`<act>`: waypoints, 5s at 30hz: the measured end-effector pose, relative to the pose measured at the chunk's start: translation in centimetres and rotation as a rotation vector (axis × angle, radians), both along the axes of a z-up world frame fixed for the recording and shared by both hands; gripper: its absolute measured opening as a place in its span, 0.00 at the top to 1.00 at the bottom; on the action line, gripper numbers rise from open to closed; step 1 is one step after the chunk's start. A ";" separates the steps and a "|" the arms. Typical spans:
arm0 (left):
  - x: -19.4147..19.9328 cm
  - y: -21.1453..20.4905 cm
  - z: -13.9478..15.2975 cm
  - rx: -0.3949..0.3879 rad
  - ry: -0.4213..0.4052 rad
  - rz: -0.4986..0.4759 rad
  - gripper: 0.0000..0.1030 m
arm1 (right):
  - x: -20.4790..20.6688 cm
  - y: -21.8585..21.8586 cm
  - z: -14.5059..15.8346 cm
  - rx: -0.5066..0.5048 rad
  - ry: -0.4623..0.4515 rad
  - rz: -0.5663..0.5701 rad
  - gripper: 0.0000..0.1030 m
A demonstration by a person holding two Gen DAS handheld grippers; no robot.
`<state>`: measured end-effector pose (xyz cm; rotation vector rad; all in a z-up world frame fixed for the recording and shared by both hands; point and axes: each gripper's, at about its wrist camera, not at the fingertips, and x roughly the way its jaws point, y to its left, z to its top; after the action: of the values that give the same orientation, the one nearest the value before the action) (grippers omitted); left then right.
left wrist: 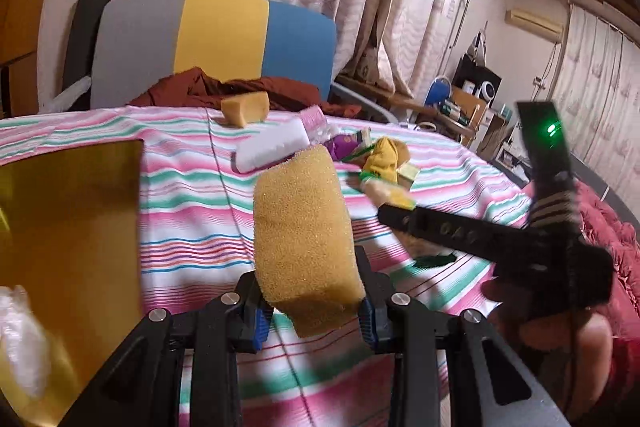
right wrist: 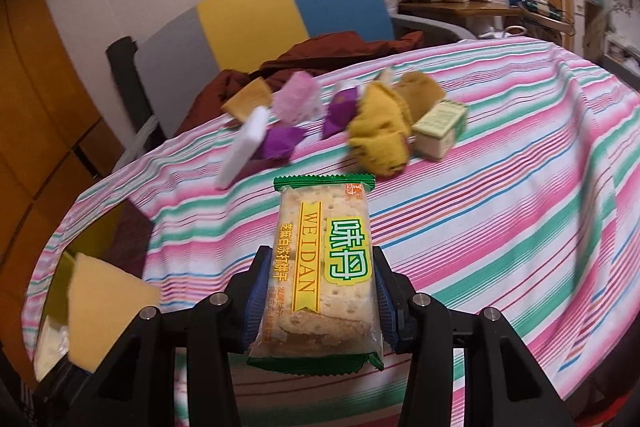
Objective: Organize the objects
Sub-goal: 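Carry both into the gold tray, right gripper releases the crackers while left gripper releases the sponge, then reach the right gripper to the small green-and-white box and grasp it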
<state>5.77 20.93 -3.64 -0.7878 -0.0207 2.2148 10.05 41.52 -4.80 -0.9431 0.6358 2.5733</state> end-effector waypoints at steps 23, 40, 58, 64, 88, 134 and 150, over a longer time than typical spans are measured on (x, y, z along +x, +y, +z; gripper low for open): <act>-5.1 -15.8 1.8 0.014 -0.057 0.332 0.66 | -1.8 -15.0 3.6 -0.098 0.082 0.383 0.54; -7.1 -18.3 -0.2 -0.036 -0.135 0.369 0.66 | -3.5 -20.5 2.5 -0.078 0.041 0.502 0.42; -6.0 -19.3 1.8 -0.036 -0.043 0.489 0.35 | -2.8 -18.9 2.3 -0.116 0.057 0.453 0.36; -5.8 -19.2 1.9 -0.031 -0.050 0.496 0.35 | -2.6 -18.3 2.2 -0.120 0.059 0.430 0.35; -1.9 -12.0 2.3 -0.076 -0.033 0.286 0.36 | -2.6 -7.6 0.1 -0.031 -0.024 0.179 0.30; -0.2 3.5 1.4 -0.196 -0.080 -0.035 0.36 | -5.9 17.7 -3.5 0.041 -0.137 -0.248 0.55; -4.4 14.9 0.4 -0.267 -0.063 -0.137 0.35 | -3.9 18.4 -4.0 -0.025 -0.019 -0.302 0.68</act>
<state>1.42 35.86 -3.29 -0.9738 0.2948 2.0864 6.19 59.96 -8.80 -0.8085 0.7453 2.2926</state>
